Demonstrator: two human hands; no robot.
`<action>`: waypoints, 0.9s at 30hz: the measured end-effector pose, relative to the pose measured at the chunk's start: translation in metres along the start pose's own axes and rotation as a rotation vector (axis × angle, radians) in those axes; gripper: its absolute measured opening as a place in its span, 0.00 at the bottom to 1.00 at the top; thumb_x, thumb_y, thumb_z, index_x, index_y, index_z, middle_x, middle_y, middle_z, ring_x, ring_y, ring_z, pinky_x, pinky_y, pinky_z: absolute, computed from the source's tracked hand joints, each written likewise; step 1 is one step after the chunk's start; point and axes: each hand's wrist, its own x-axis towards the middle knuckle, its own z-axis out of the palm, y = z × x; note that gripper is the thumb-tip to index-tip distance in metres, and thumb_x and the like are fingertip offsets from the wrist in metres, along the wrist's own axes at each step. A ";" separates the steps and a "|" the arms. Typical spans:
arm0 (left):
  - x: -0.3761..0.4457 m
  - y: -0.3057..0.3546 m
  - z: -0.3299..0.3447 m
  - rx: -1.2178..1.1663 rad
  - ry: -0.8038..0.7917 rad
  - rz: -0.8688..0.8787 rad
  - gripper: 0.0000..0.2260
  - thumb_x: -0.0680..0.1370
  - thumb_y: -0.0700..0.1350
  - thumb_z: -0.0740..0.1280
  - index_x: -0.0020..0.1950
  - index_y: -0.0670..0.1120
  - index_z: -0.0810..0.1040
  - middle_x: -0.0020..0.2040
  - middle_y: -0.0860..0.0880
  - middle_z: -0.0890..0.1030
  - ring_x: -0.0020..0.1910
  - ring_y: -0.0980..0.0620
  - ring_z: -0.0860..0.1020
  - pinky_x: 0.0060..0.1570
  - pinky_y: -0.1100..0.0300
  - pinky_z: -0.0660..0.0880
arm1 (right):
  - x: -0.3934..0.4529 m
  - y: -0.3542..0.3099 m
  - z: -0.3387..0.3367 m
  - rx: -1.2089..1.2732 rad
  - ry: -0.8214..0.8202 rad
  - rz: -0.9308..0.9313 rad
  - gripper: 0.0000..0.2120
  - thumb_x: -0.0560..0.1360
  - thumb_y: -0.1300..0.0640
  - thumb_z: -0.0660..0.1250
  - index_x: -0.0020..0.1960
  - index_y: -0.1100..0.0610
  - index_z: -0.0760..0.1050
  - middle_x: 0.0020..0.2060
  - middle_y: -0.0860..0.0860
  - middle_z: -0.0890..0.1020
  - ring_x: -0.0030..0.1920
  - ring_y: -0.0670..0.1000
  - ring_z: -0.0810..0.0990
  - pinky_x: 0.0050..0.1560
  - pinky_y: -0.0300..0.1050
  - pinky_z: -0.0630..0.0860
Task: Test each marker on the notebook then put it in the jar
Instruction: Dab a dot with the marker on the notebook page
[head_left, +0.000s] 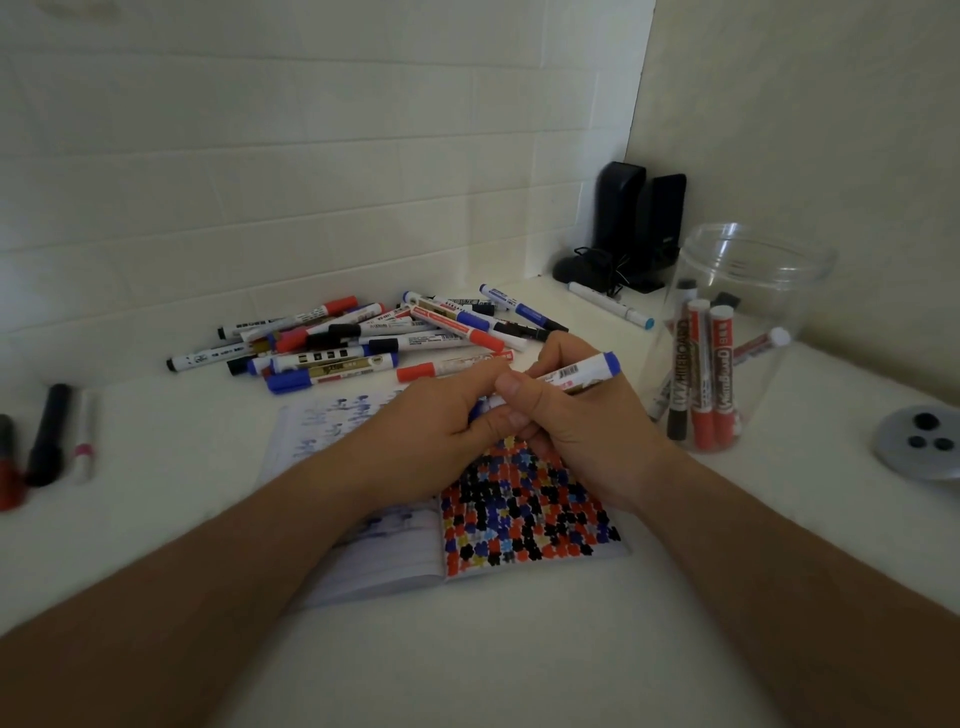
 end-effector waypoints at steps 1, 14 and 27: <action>0.000 0.000 0.000 0.001 -0.005 0.004 0.08 0.80 0.63 0.60 0.56 0.62 0.71 0.44 0.56 0.80 0.42 0.56 0.79 0.42 0.51 0.79 | 0.000 0.000 0.000 -0.005 0.002 0.007 0.10 0.80 0.58 0.71 0.47 0.59 0.71 0.32 0.52 0.82 0.28 0.47 0.77 0.27 0.38 0.73; -0.003 0.000 0.001 0.115 -0.183 -0.123 0.08 0.83 0.49 0.65 0.56 0.58 0.66 0.48 0.55 0.79 0.43 0.58 0.79 0.42 0.62 0.77 | -0.029 -0.055 -0.044 -0.033 -0.084 0.113 0.10 0.77 0.54 0.74 0.43 0.59 0.77 0.31 0.54 0.76 0.29 0.48 0.72 0.28 0.36 0.69; -0.001 0.002 0.020 0.244 -0.232 0.129 0.14 0.77 0.58 0.73 0.62 0.63 0.78 0.51 0.68 0.76 0.52 0.70 0.76 0.51 0.72 0.70 | -0.080 -0.014 -0.046 -0.450 0.117 0.131 0.08 0.68 0.58 0.72 0.35 0.56 0.73 0.29 0.49 0.75 0.30 0.46 0.71 0.31 0.38 0.69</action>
